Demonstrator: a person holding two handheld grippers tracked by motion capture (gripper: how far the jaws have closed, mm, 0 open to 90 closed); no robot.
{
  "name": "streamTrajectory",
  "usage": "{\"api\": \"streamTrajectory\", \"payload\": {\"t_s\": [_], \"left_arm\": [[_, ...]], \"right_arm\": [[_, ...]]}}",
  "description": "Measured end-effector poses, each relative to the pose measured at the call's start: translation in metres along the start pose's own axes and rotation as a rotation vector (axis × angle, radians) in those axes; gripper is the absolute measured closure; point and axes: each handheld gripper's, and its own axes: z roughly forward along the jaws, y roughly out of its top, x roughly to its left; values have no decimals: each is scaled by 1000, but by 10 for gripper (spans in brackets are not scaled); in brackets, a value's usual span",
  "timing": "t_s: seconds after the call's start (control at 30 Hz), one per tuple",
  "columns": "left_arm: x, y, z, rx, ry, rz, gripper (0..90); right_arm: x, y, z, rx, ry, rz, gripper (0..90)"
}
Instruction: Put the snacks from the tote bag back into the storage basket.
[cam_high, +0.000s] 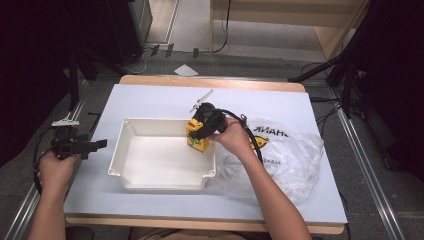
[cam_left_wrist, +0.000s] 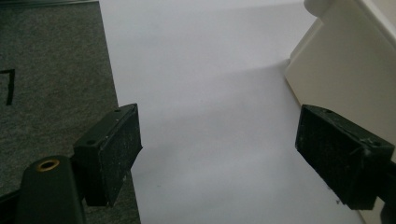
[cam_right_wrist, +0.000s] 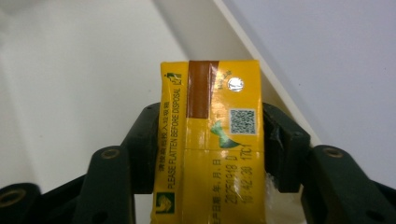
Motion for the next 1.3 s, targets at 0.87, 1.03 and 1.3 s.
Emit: {"api": "streamTrajectory", "payload": {"t_s": [0.87, 1.03, 1.3], "left_arm": [[-2, 5, 7, 25, -17, 3, 154], [-3, 7, 8, 22, -21, 7, 154], [-5, 11, 11, 17, -28, 10, 154]], "right_arm": [[22, 1, -58, -79, 23, 17, 491], [28, -2, -59, -90, 42, 18, 537], [33, -7, -54, -91, 81, 39, 690]]}}
